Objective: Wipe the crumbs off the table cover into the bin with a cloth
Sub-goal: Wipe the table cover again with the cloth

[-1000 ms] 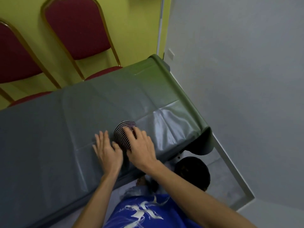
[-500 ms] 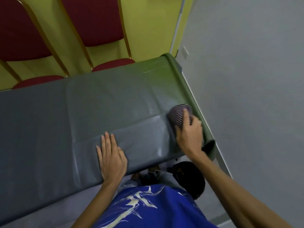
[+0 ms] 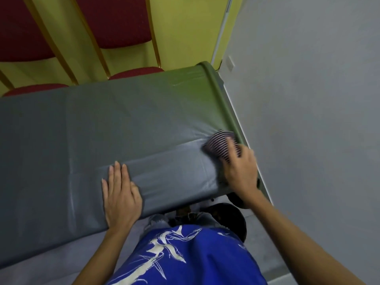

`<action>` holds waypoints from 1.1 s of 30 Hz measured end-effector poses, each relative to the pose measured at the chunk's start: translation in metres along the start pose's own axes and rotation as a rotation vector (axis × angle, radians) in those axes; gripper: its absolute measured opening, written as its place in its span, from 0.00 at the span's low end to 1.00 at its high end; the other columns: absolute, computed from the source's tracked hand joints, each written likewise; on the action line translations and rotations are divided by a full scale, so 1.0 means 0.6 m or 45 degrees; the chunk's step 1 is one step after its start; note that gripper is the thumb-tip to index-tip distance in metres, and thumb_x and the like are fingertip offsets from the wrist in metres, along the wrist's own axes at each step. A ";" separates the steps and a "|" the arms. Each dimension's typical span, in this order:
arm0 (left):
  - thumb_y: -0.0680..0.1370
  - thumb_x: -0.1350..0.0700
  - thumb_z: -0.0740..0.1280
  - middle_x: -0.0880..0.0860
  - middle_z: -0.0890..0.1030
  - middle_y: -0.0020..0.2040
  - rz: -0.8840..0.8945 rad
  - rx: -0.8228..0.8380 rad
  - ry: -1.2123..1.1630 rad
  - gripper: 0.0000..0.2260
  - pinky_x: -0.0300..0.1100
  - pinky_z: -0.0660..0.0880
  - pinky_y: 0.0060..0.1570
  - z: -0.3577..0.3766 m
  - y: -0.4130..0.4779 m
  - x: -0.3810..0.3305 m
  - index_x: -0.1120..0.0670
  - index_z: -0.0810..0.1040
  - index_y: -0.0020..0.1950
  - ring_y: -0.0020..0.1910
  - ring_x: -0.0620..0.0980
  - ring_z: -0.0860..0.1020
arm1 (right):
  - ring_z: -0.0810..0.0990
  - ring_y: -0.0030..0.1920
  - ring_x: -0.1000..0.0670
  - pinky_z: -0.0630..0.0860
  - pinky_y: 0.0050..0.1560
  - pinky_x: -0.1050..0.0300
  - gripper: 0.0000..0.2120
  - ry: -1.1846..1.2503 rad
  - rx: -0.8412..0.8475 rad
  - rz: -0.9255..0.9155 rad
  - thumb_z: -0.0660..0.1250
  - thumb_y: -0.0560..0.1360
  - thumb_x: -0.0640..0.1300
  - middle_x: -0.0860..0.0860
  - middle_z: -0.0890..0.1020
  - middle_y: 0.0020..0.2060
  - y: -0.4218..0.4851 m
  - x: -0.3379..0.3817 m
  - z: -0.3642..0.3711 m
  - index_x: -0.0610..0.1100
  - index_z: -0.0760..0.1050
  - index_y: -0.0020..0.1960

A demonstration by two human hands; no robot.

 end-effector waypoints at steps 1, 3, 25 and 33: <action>0.80 0.53 0.48 0.56 0.57 0.80 0.001 0.001 0.000 0.27 0.56 0.49 0.77 0.001 0.000 0.000 0.60 0.59 0.78 0.80 0.53 0.53 | 0.73 0.51 0.37 0.73 0.49 0.45 0.31 -0.001 0.025 0.113 0.69 0.77 0.48 0.36 0.75 0.58 0.009 -0.020 -0.003 0.43 0.65 0.76; 0.78 0.54 0.49 0.57 0.56 0.80 -0.028 0.002 -0.064 0.28 0.57 0.48 0.77 -0.003 0.002 -0.003 0.61 0.58 0.78 0.80 0.53 0.52 | 0.73 0.52 0.37 0.73 0.50 0.46 0.30 0.051 0.035 0.186 0.68 0.77 0.49 0.36 0.74 0.57 0.012 -0.007 -0.007 0.42 0.64 0.76; 0.82 0.57 0.53 0.59 0.53 0.80 -0.333 -0.080 -0.104 0.25 0.60 0.44 0.76 -0.005 0.099 -0.015 0.64 0.57 0.78 0.80 0.55 0.48 | 0.74 0.54 0.35 0.73 0.52 0.44 0.28 0.104 0.000 0.168 0.69 0.77 0.48 0.34 0.75 0.57 0.151 0.047 0.014 0.40 0.67 0.74; 0.80 0.57 0.53 0.58 0.56 0.80 -0.327 -0.100 -0.028 0.26 0.60 0.47 0.76 0.010 0.155 -0.013 0.63 0.59 0.78 0.80 0.55 0.51 | 0.73 0.48 0.41 0.72 0.44 0.48 0.32 0.290 0.043 -0.472 0.70 0.70 0.42 0.43 0.76 0.56 0.068 0.361 0.070 0.48 0.69 0.74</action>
Point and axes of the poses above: each hand's wrist, its own y-axis towards the middle knuckle, its own z-axis out of the palm, x = y × z, the point moved 5 cm from there along y, towards the middle knuckle
